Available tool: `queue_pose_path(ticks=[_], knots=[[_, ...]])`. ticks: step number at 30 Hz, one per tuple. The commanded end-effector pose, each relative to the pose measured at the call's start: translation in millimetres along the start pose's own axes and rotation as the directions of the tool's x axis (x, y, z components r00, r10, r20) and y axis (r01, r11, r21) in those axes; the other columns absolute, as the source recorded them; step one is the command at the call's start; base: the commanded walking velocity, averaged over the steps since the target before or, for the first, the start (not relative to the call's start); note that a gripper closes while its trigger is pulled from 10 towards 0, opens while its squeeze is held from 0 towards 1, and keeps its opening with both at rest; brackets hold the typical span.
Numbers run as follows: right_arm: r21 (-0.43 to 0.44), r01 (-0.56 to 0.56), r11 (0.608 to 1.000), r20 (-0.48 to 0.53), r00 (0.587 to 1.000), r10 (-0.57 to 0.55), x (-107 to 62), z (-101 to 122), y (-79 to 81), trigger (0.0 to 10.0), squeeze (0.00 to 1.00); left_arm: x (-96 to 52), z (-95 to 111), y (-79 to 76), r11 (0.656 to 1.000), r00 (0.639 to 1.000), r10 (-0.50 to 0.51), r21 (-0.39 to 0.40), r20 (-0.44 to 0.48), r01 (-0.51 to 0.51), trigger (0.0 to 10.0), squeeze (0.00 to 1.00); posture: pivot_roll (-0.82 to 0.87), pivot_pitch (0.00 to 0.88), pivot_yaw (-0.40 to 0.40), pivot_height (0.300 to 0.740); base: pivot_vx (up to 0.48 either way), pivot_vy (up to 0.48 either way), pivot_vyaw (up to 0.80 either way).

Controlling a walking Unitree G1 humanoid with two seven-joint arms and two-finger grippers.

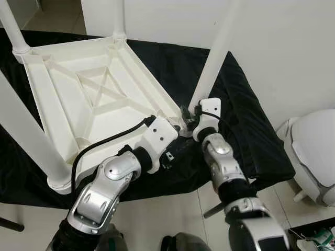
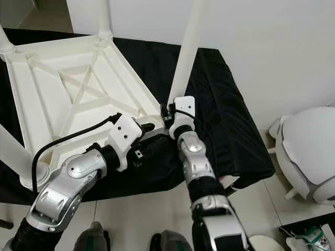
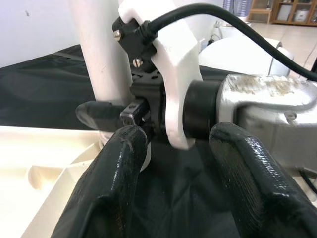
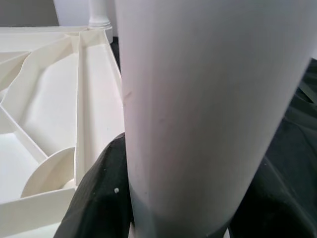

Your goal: Building children table

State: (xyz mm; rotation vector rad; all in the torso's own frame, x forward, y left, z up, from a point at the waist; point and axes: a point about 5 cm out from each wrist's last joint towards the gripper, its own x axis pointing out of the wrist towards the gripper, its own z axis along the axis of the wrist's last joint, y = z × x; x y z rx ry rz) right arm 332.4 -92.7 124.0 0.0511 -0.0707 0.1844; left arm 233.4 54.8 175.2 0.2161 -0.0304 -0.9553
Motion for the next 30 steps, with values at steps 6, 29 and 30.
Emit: queue_pose_path(ticks=[6,29,30], knots=[[-0.027,0.03,0.999,-0.07,0.997,-0.032,-9.2,-9,-4.3,10.0,0.0,-0.6,0,-2.2,1.0,1.0,0.017,-0.011,0.002,-0.017,10.0,0.0,0.02,0.005,-0.13,0.74,0.0,0.0,0.0],[0.028,-0.366,0.93,-0.026,0.93,0.367,-5.6,9,-0.8,10.0,0.0,2.3,0,3.0,0.999,0.999,0.044,0.001,0.007,-0.044,10.0,0.0,0.01,0.0,-0.14,0.74,0.0,0.0,0.0],[0.008,-0.471,0.882,-0.054,0.88,0.471,1.4,14,-17.1,10.0,0.0,2.4,0,3.6,0.999,0.999,0.043,0.005,0.01,-0.043,10.0,0.0,0.01,0.0,-0.137,0.74,0.0,0.0,0.0]])
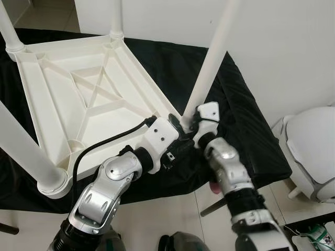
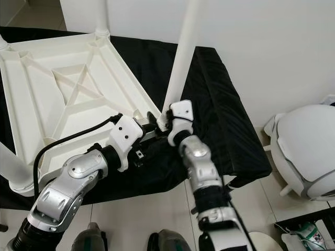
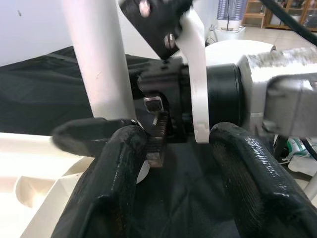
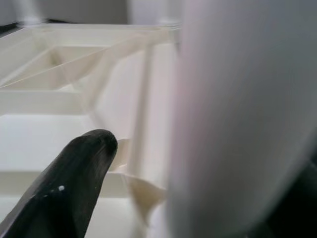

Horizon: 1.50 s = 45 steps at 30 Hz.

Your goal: Building children table

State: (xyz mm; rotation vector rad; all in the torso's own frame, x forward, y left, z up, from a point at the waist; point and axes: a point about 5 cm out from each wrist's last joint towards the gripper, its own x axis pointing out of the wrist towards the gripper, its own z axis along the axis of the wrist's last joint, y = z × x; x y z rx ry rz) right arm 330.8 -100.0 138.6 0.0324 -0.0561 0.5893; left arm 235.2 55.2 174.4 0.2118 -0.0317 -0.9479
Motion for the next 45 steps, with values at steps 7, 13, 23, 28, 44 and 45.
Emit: queue_pose_path(ticks=[7,13,23,28,44,45], knots=[[-0.044,-0.238,0.97,-0.087,0.968,0.234,5.1,8,-28.6,10.0,0.0,2.0,3,5.0,0.999,0.999,0.036,0.02,0.011,-0.036,10.0,0.0,0.02,0.0,-0.138,0.74,0.0,0.0,0.0],[-0.036,-0.314,0.949,-0.134,0.942,0.306,8.0,1,-27.1,10.0,0.0,0.8,4,5.5,0.999,0.999,0.043,0.024,0.011,-0.043,10.0,0.0,0.04,0.0,-0.141,0.74,0.0,0.0,0.0],[-0.011,-0.354,0.935,-0.201,0.917,0.345,9.7,-15,-26.3,4.8,0.0,-0.7,4,6.4,0.998,0.998,0.058,0.025,0.011,-0.058,10.0,0.0,0.05,0.0,-0.147,0.74,0.0,0.0,0.0],[0.002,-0.356,0.934,-0.199,0.916,0.349,8.3,-16,-28.5,0.0,0.0,-0.5,4,6.6,0.998,0.998,0.057,0.025,0.012,-0.057,10.0,0.0,0.05,0.0,-0.144,0.74,0.0,0.0,0.0],[-0.005,-0.15,0.989,-0.12,0.982,0.148,11.9,-13,-22.9,0.0,0.0,-0.5,4,4.3,0.999,0.999,0.037,0.021,0.011,-0.037,10.0,0.0,0.03,0.0,-0.129,0.74,0.0,0.0,0.0],[0.008,-0.113,0.994,-0.099,0.989,0.113,13.4,-12,-18.7,0.0,0.0,-0.6,4,3.9,0.999,0.999,0.033,0.02,0.01,-0.033,10.0,0.0,0.02,0.0,-0.125,0.74,0.0,0.0,0.0]])
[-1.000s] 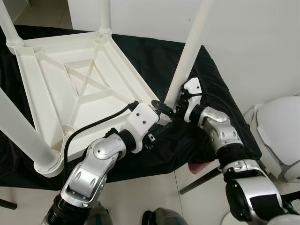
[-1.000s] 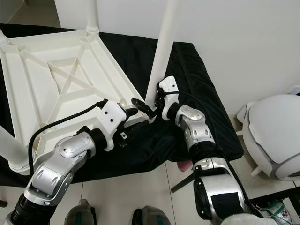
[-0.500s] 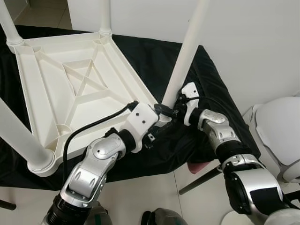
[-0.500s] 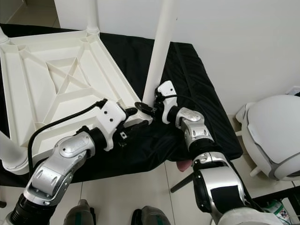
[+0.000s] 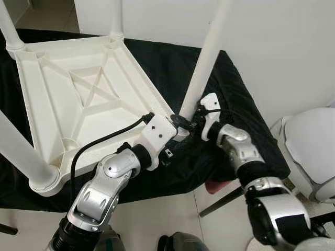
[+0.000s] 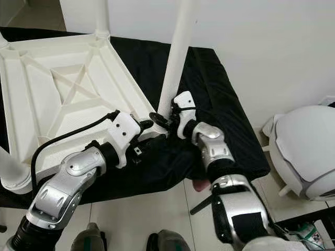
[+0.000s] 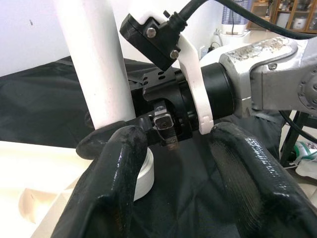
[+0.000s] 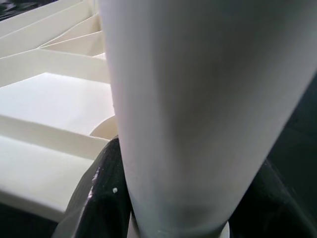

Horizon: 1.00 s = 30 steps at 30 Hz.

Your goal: Building children table

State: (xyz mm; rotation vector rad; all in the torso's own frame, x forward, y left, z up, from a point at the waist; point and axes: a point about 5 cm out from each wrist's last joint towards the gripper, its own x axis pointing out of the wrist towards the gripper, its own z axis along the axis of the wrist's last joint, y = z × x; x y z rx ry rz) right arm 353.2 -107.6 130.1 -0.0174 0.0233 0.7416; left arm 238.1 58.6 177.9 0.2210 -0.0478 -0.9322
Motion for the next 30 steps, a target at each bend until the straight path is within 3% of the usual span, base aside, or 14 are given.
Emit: queue_pose_path(ticks=[1,5,9,11,15,22,23,25,26,30], knots=[[0.053,0.101,0.994,0.024,0.994,-0.102,2.8,2,10.1,0.0,0.0,0.7,1,-1.7,1.0,1.0,0.011,0.003,0.002,-0.011,10.0,0.0,0.01,0.002,-0.118,0.74,0.0,0.0,0.0],[0.067,0.122,0.99,0.035,0.992,-0.125,3.4,3,14.4,0.0,0.0,0.7,1,-2.1,1.0,1.0,0.008,0.003,0.002,-0.008,10.0,0.0,0.01,0.004,-0.115,0.74,0.0,0.0,0.0],[0.096,0.373,0.923,0.069,0.922,-0.38,3.5,8,31.8,0.0,0.0,1.2,1,-2.8,1.0,1.0,-0.007,0.0,-0.001,0.007,10.0,0.0,0.0,0.005,-0.103,0.74,0.0,0.0,0.0],[0.084,0.437,0.895,0.054,0.895,-0.442,3.0,7,38.4,0.0,0.0,1.4,0,-2.6,1.0,1.0,-0.009,0.001,-0.001,0.009,10.0,0.0,0.0,0.005,-0.103,0.74,0.0,0.0,0.0],[0.082,0.44,0.894,0.033,0.895,-0.444,3.6,5,46.3,0.0,0.0,1.8,0,-3.2,1.0,1.0,-0.014,-0.001,-0.002,0.014,10.0,0.0,-0.01,0.001,-0.097,0.74,0.0,0.0,0.0],[0.083,0.436,0.896,0.017,0.898,-0.439,0.8,5,45.0,0.0,0.0,2.3,0,-4.1,1.0,1.0,-0.023,-0.003,-0.002,0.023,10.0,0.0,-0.01,0.0,-0.101,0.74,0.0,0.0,0.0],[0.081,0.427,0.901,0.017,0.903,-0.429,-0.8,6,41.3,10.0,0.0,2.7,0,-4.3,1.0,1.0,-0.024,-0.002,-0.002,0.024,10.0,0.0,0.0,0.0,-0.108,0.74,0.0,0.0,0.0],[0.077,0.429,0.9,0.019,0.902,-0.432,-2.5,8,38.8,10.0,0.0,2.9,0,-4.4,1.0,1.0,-0.023,-0.003,-0.001,0.023,10.0,0.0,0.0,0.0,-0.108,0.74,0.0,0.0,0.0],[0.082,0.43,0.899,0.031,0.901,-0.433,-5.2,12,32.1,10.0,1.0,3.0,0,-4.2,1.0,1.0,-0.018,-0.007,-0.001,0.018,10.0,0.0,0.0,0.0,-0.11,0.74,0.0,0.0,0.0],[0.088,0.401,0.912,0.049,0.912,-0.406,-8.0,16,23.3,10.0,1.0,1.8,-1,-2.9,1.0,1.0,-0.008,-0.001,-0.005,0.008,10.0,0.0,0.0,0.0,-0.114,0.74,0.0,0.0,0.0]])
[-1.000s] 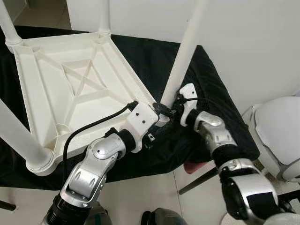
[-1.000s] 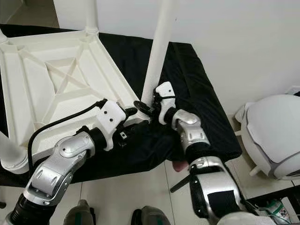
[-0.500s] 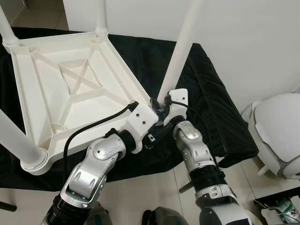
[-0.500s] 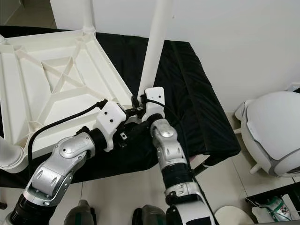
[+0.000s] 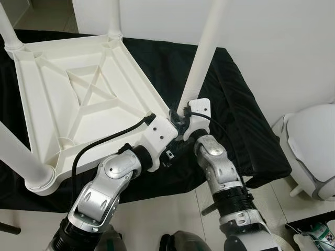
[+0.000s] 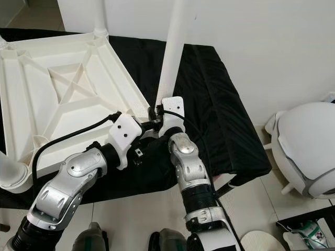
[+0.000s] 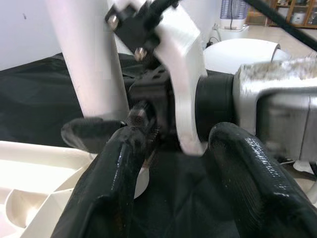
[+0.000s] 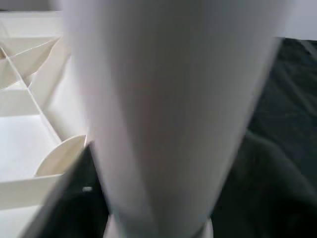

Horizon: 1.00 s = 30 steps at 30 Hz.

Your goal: Building children table

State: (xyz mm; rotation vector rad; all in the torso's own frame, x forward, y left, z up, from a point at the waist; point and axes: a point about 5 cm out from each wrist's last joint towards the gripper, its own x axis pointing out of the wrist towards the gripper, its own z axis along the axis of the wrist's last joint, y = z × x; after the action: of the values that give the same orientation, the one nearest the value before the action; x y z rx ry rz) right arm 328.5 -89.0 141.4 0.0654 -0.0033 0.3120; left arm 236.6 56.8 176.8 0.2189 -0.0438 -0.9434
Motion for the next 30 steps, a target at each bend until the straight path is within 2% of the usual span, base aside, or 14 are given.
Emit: queue_pose_path(ticks=[1,4,8,10,11,12,20,26,29,30], knots=[[0.007,-0.013,1.0,0.013,1.0,0.013,1.2,5,-6.8,10.0,1.0,1.1,-1,-0.5,1.0,1.0,0.004,0.002,-0.004,-0.004,10.0,0.0,0.0,0.0,-0.114,0.74,0.0,0.0,0.0],[0.02,-0.121,0.992,0.019,0.992,0.121,2.7,11,-20.0,10.0,1.0,-2.6,-3,3.5,1.0,1.0,0.022,0.014,-0.014,-0.021,10.0,0.0,0.01,0.0,-0.119,0.74,0.0,0.0,0.0],[0.007,-0.174,0.985,0.012,0.985,0.174,3.2,13,-28.3,10.0,1.0,-3.9,-3,3.7,1.0,1.0,0.022,0.016,-0.018,-0.021,10.0,0.0,0.01,0.0,-0.122,0.74,0.0,0.0,0.0],[-0.018,-0.308,0.951,0.006,0.951,0.308,0.4,15,-31.3,10.0,1.0,-4.8,-4,2.4,1.0,1.0,0.016,0.018,-0.024,-0.016,10.0,0.0,0.02,0.0,-0.12,0.74,0.0,0.0,0.0],[-0.028,-0.372,0.928,-0.005,0.928,0.372,-1.3,15,-33.2,10.0,0.0,-5.1,-5,1.8,1.0,1.0,0.014,0.017,-0.025,-0.013,10.0,0.0,0.01,0.0,-0.119,0.74,0.0,0.0,0.0],[-0.038,-0.412,0.91,-0.015,0.911,0.412,-2.2,15,-35.2,10.0,0.0,-5.3,-5,0.9,1.0,1.0,0.011,0.013,-0.026,-0.011,10.0,0.0,0.01,0.0,-0.119,0.74,0.0,0.0,0.0],[-0.091,-0.495,0.864,-0.086,0.868,0.488,7.2,6,-44.8,10.0,0.0,-5.3,-4,3.4,0.999,0.999,0.036,0.004,-0.017,-0.036,10.0,0.0,0.02,0.0,-0.114,0.74,0.0,0.0,0.0],[-0.075,-0.524,0.848,-0.102,0.85,0.517,13.1,1,-39.6,10.0,0.0,-4.9,-2,5.6,0.999,0.999,0.051,0.005,-0.01,-0.051,10.0,0.0,0.03,0.0,-0.116,0.74,0.0,0.0,0.0],[-0.062,-0.556,0.829,-0.101,0.83,0.549,17.9,-2,-31.1,10.0,0.0,-6.2,-2,4.9,0.998,0.998,0.059,0.005,-0.01,-0.059,10.0,0.0,0.04,0.0,-0.12,0.74,0.0,0.0,0.0],[-0.057,-0.568,0.821,-0.098,0.822,0.562,19.4,-3,-27.8,7.5,0.0,-7.2,-2,4.3,0.998,0.998,0.062,0.004,-0.013,-0.062,10.0,0.0,0.05,0.0,-0.125,0.74,0.0,0.0,0.0]])
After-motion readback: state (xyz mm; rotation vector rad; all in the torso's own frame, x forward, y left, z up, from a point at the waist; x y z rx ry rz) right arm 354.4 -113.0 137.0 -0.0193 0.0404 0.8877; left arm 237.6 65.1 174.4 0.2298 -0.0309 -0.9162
